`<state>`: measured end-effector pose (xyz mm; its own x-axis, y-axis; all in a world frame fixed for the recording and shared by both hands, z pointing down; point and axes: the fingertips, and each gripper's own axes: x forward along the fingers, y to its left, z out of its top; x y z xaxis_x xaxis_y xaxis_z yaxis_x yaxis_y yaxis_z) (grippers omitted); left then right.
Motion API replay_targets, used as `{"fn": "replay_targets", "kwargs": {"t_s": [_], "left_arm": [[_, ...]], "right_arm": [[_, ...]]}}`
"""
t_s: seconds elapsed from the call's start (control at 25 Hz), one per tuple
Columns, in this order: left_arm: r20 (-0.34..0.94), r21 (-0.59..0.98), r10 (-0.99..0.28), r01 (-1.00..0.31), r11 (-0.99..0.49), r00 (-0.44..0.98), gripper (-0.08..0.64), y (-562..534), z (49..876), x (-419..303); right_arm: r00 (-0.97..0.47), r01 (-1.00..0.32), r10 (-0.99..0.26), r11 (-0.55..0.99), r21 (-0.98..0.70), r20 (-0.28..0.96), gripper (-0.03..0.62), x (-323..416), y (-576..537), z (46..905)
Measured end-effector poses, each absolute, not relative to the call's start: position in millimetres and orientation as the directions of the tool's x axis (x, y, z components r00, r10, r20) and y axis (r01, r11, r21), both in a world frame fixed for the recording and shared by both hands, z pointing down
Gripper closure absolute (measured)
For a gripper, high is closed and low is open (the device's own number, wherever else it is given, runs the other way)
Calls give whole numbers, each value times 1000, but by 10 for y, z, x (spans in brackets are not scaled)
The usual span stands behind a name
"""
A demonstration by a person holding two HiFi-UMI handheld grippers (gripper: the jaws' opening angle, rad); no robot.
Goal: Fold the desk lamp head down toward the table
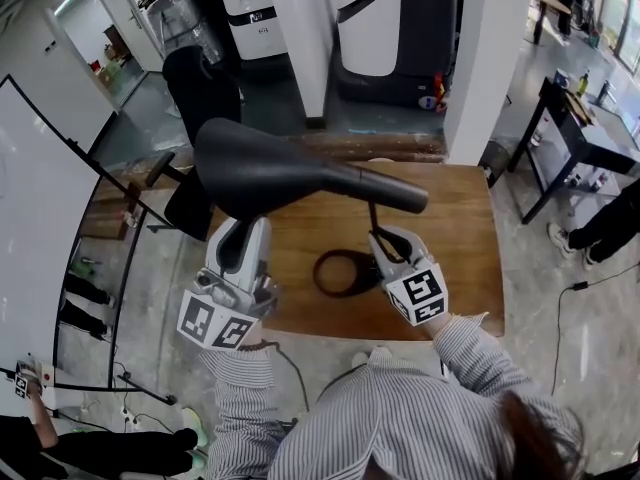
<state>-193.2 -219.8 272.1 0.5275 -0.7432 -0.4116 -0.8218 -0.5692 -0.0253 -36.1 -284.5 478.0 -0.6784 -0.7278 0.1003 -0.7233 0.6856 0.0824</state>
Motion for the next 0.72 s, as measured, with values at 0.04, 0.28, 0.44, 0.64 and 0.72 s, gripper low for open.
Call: {"fn": "replay_targets", "kwargs": {"t_s": [0.04,0.28,0.44,0.64,0.72], "left_arm": [[-415,-18,-742,-820,-573,527,491,-2203,2744,-1938],[-413,67,-750,-804,-591,517,495,-2215,3009,-1951],[-407,117,-759,-795,-595,508,499,-2211,3179,-1944],[-390,207,-786,-786,-583,480,502,-2210,3441,-1919],[-373,244,-795,-775,-582,479,502,-2220,3544,-1889]], "right_arm": [[-677,-724,-729,684,83,101,552,-361,-2849,4781],[-671,-729,-734,679,87,101,552,-348,-2853,4777],[-666,-735,-740,672,87,94,552,-344,-2848,4784],[-663,-739,-744,669,84,90,552,-357,-2841,4788],[-661,-740,-745,668,83,90,552,-362,-2843,4773]]}}
